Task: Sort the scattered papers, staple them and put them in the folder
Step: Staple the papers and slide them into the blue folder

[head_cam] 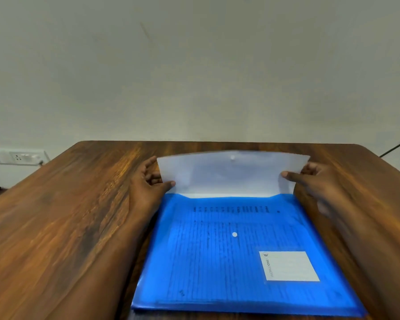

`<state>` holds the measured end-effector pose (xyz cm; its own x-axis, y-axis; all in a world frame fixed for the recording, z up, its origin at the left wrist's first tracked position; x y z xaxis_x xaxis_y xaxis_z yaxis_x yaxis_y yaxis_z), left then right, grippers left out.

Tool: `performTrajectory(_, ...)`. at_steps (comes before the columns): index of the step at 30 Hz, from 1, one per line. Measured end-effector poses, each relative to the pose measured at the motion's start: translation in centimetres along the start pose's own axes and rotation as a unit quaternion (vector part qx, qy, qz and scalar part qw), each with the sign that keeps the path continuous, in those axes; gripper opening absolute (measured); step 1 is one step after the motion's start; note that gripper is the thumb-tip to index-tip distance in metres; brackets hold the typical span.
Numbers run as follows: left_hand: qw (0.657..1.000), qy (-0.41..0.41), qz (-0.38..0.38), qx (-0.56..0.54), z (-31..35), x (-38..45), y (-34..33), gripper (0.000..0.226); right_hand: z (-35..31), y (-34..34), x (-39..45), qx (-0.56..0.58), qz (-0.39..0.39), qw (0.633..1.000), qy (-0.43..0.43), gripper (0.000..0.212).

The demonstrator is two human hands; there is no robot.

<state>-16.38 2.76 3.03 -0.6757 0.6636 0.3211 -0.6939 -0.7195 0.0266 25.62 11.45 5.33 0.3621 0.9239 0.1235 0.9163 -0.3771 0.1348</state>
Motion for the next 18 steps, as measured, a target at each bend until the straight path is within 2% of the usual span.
performTrajectory(3,0.999,-0.047,-0.017,0.006,2.1,-0.3,0.4,0.074,-2.9,0.6,-0.8,0.006,-0.057,0.998,0.033,0.045)
performTrajectory(5,0.994,-0.096,-0.037,0.035,3.7,-0.8,0.6,0.063,-5.0,1.1,-1.7,-0.026,-0.103,0.992,0.075,0.069)
performTrajectory(6,0.99,-0.12,-0.047,0.055,4.4,-1.0,0.7,0.058,-6.1,1.4,-2.3,-0.052,-0.122,0.987,0.096,0.071)
performTrajectory(9,0.972,-0.184,-0.102,0.107,6.1,-2.1,0.5,0.045,-9.4,2.0,-4.5,-0.186,-0.165,0.953,0.174,0.026)
performTrajectory(11,0.948,-0.239,-0.14,0.158,6.8,-2.9,0.0,0.036,-10.5,1.7,-5.6,-0.263,-0.176,0.923,0.219,0.011)
performTrajectory(15,0.906,-0.291,-0.19,0.242,7.8,-5.0,-1.2,0.029,-9.6,-1.8,-7.6,-0.343,-0.245,0.862,0.283,0.018)
performTrajectory(18,0.883,-0.312,-0.233,0.262,8.1,-6.9,-2.5,0.03,-8.2,-4.2,-9.1,-0.331,-0.288,0.845,0.306,0.022)
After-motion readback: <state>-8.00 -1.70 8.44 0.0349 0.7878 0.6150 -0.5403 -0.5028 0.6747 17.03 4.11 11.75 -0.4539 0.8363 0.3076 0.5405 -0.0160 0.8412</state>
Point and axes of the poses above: each hand's wrist, its own x-axis towards the middle knuckle, its own y-axis out of the back of the hand, z = x × y, the point moved 6 cm from there along x, towards the middle knuckle, and after that the axes turned 14 degrees about z, right-handed, at the moved point
